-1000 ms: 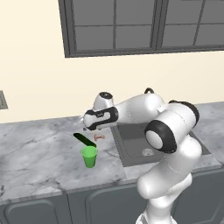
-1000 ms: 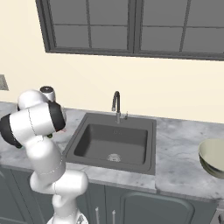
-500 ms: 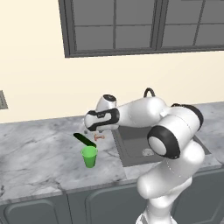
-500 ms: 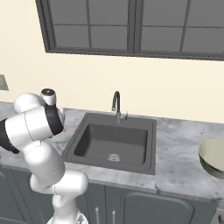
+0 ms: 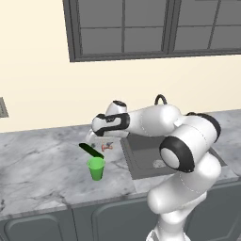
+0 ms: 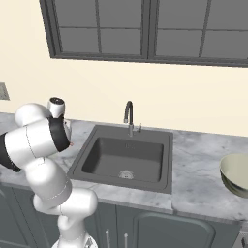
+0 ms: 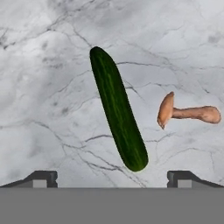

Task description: Remove the cucumber and mushroom from the sink. Then move the bowl and cup from the counter to the sink for washing.

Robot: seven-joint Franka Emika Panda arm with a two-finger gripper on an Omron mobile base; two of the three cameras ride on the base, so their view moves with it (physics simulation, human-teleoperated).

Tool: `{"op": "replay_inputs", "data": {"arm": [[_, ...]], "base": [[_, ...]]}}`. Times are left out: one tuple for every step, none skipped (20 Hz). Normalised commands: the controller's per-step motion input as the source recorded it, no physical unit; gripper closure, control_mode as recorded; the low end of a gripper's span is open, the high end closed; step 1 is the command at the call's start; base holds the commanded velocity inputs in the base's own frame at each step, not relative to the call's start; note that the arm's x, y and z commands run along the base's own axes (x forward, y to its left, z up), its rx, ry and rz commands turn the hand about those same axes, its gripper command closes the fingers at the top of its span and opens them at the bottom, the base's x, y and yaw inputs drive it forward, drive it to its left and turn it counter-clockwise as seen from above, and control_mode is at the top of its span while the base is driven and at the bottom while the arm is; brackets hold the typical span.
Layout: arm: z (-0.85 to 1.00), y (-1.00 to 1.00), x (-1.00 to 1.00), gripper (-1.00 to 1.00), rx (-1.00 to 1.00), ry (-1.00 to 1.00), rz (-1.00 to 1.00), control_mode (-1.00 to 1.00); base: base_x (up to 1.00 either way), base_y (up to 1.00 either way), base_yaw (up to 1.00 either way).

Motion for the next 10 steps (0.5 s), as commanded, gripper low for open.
{"op": "replay_inputs", "data": {"arm": [[0.05, 0.0, -0.21, -1.0, 0.0, 0.11, 0.09, -1.0], [0.04, 0.0, -0.21, -1.0, 0.0, 0.1, 0.09, -1.0], [0.03, 0.0, -0.22, -1.0, 0.0, 0.09, 0.08, -1.0], [0.03, 0.0, -0.19, -1.0, 0.0, 0.09, 0.07, -1.0], [0.04, 0.0, -0.19, -1.0, 0.0, 0.09, 0.06, -1.0], [0.04, 0.0, -0.18, -1.0, 0.0, 0.09, 0.04, -1.0], [0.04, 0.0, -0.18, -1.0, 0.0, 0.1, 0.0, -1.0], [0.03, 0.04, -0.19, -1.0, 0.0, 0.13, 0.0, -1.0], [0.02, 0.0, -0.17, -1.0, 0.0, 0.16, 0.0, -1.0], [0.02, 0.0, -0.19, -1.0, 0.0, 0.16, 0.0, -1.0]], "base": [[0.0, 0.0, 0.0], [0.0, 0.0, 0.0], [0.0, 0.0, 0.0], [0.0, 0.0, 0.0], [0.0, 0.0, 0.0], [0.0, 0.0, 0.0], [0.0, 0.0, 0.0], [0.0, 0.0, 0.0], [0.0, 0.0, 0.0], [0.0, 0.0, 0.0]]}}
